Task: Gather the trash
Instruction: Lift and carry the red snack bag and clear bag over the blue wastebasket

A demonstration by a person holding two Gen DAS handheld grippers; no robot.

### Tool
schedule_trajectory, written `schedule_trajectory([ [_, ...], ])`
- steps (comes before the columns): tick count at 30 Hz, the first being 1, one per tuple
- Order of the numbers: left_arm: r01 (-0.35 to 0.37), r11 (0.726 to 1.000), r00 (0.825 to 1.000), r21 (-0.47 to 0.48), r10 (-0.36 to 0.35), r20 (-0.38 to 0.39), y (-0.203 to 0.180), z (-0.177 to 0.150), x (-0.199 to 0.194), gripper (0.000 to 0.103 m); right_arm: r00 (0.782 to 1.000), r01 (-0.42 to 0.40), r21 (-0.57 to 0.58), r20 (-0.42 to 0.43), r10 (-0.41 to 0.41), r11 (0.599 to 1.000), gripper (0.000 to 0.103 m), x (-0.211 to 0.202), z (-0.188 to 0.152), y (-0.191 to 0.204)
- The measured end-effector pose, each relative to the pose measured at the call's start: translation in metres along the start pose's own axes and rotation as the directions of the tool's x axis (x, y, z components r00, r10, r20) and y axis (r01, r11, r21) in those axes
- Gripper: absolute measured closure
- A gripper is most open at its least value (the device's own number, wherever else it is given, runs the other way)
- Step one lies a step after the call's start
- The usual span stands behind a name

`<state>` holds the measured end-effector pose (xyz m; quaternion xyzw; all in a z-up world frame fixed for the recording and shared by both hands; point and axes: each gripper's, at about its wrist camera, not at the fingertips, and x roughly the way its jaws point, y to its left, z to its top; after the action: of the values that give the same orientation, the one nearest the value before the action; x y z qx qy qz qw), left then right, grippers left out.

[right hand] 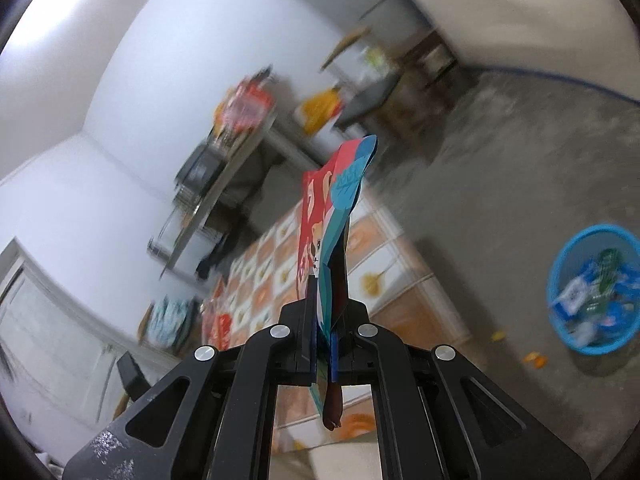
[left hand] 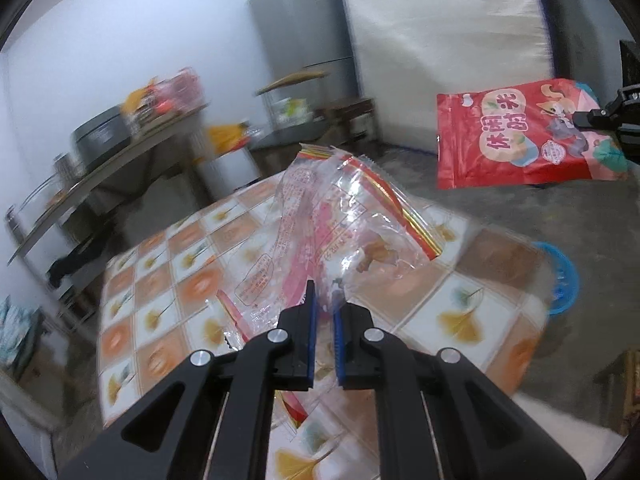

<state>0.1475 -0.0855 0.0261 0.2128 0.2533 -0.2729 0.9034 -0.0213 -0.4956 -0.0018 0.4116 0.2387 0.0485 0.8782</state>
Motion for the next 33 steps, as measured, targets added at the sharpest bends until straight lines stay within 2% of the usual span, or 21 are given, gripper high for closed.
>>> schedule_trajectory([
  [4, 0.111, 0.993, 0.993, 0.047, -0.112, 0.026, -0.039, 0.030, 0.009, 0.096, 0.990, 0.092, 0.054, 0.100, -0.097, 0.994, 0.100, -0.047, 0.001, -0.039],
  [7, 0.207, 0.975, 0.978, 0.081, -0.209, 0.025, -0.076, 0.052, 0.018, 0.096, 0.969, 0.177, 0.111, 0.152, -0.192, 0.978, 0.100, -0.074, -0.005, -0.074],
  [10, 0.300, 0.946, 0.953, 0.121, -0.302, 0.001, -0.117, 0.071, 0.031, 0.096, 0.939, 0.256, 0.191, 0.186, -0.291, 0.948, 0.100, -0.096, -0.016, -0.115],
  [13, 0.390, 0.907, 0.921, 0.158, -0.388, -0.049, -0.159, 0.088, 0.050, 0.096, 0.920, 0.294, 0.263, 0.183, -0.347, 0.919, 0.100, -0.100, -0.025, -0.144],
  [16, 0.494, 0.855, 0.868, 0.161, -0.476, -0.138, -0.203, 0.104, 0.080, 0.096, 0.914, 0.299, 0.349, 0.164, -0.372, 0.888, 0.100, -0.101, -0.037, -0.180],
  [20, 0.598, 0.790, 0.787, 0.134, -0.547, -0.285, -0.259, 0.120, 0.130, 0.096, 0.913, 0.280, 0.467, 0.140, -0.382, 0.839, 0.100, -0.094, -0.048, -0.229],
  [21, 0.625, 0.773, 0.755, 0.109, -0.565, -0.333, -0.274, 0.124, 0.147, 0.096, 0.914, 0.273, 0.492, 0.134, -0.382, 0.827, 0.100, -0.091, -0.050, -0.238],
  [24, 0.666, 0.745, 0.676, 0.027, -0.588, -0.443, -0.307, 0.128, 0.191, 0.096, 0.918, 0.257, 0.556, 0.115, -0.379, 0.790, 0.100, -0.083, -0.056, -0.271],
  [25, 0.679, 0.734, 0.637, -0.013, -0.598, -0.486, -0.320, 0.128, 0.209, 0.096, 0.921, 0.249, 0.575, 0.109, -0.374, 0.780, 0.100, -0.081, -0.058, -0.279],
  [26, 0.679, 0.733, 0.612, -0.043, -0.598, -0.518, -0.331, 0.127, 0.226, 0.096, 0.923, 0.240, 0.599, 0.103, -0.371, 0.764, 0.100, -0.076, -0.060, -0.291],
  [28, 0.667, 0.742, 0.584, -0.072, -0.580, -0.568, -0.352, 0.124, 0.254, 0.096, 0.921, 0.236, 0.638, 0.093, -0.377, 0.733, 0.100, -0.066, -0.065, -0.311],
  [29, 0.660, 0.745, 0.561, -0.098, -0.575, -0.595, -0.363, 0.121, 0.270, 0.096, 0.920, 0.234, 0.650, 0.091, -0.380, 0.723, 0.100, -0.066, -0.067, -0.317],
  [30, 0.653, 0.749, 0.549, -0.116, -0.573, -0.608, -0.368, 0.120, 0.279, 0.096, 0.918, 0.232, 0.676, 0.087, -0.388, 0.700, 0.100, -0.062, -0.071, -0.327],
  [32, 0.629, 0.757, 0.508, -0.177, -0.573, -0.644, -0.384, 0.114, 0.308, 0.096, 0.911, 0.229, 0.711, 0.084, -0.403, 0.665, 0.100, -0.058, -0.075, -0.335],
  [33, 0.612, 0.766, 0.495, -0.199, -0.567, -0.659, -0.391, 0.109, 0.320, 0.096, 0.908, 0.223, 0.732, 0.085, -0.410, 0.644, 0.100, -0.055, -0.077, -0.342],
])
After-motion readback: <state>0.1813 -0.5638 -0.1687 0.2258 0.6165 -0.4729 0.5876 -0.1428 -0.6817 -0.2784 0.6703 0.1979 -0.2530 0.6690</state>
